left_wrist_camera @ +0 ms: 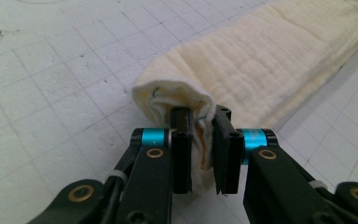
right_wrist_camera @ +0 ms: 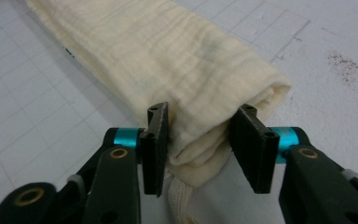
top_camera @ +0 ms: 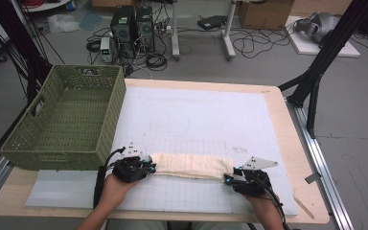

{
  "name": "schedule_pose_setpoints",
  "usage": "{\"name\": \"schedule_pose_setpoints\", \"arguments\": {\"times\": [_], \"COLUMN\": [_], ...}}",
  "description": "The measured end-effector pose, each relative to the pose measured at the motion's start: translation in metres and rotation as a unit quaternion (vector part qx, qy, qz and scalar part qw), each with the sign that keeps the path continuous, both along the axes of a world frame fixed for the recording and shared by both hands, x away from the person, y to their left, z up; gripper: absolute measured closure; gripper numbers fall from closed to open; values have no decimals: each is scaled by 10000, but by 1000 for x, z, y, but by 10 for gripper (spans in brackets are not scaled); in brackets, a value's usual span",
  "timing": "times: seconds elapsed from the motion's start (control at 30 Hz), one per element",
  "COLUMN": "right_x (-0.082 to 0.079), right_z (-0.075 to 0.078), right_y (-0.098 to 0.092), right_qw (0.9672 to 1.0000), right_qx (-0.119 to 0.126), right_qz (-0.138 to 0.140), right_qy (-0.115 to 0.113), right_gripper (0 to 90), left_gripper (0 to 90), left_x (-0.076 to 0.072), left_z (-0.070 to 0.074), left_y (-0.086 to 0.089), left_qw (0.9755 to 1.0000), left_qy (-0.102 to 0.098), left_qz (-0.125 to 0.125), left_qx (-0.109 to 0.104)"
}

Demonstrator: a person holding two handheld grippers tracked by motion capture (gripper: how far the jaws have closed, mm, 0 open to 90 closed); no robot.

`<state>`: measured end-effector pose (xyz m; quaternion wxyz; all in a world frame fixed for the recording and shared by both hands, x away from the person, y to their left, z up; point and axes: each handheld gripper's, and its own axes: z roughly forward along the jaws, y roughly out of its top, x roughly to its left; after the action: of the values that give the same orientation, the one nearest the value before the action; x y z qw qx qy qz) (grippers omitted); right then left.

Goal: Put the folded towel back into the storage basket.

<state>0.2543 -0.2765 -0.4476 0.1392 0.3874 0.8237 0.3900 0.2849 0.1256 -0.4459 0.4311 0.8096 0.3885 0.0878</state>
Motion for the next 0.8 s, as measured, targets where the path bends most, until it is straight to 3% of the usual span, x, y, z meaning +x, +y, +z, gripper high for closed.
{"name": "schedule_pose_setpoints", "arguments": {"times": [0.1, 0.2, 0.27, 0.47, 0.63, 0.8], "right_x": [0, 0, -1, -2, -3, -4], "right_z": [-1, 0, 1, 6, 14, 22], "right_y": [-2, -1, 2, 2, -4, -12], "right_qw": [9997, 9998, 10000, 10000, 9991, 9971], "right_qx": [162, 125, 6, 4, 255, 517], "right_qz": [-115, -105, -61, -56, -119, -231], "right_qy": [107, 117, 20, -73, -307, -517], "right_gripper": [696, 758, 773, 788, 789, 791], "left_gripper": [791, 791, 793, 795, 797, 798], "left_x": [0, 0, 0, 0, -2, -7], "left_z": [0, 0, 0, 2, 10, 18], "left_y": [0, 0, 0, 2, 7, 9], "left_qw": [10000, 10000, 10000, 9998, 9973, 9903], "left_qy": [3, 2, 4, -44, -404, -990], "left_qz": [-3, 7, 43, 29, -153, -379], "left_qx": [-6, -12, -78, -206, -587, -903]}}
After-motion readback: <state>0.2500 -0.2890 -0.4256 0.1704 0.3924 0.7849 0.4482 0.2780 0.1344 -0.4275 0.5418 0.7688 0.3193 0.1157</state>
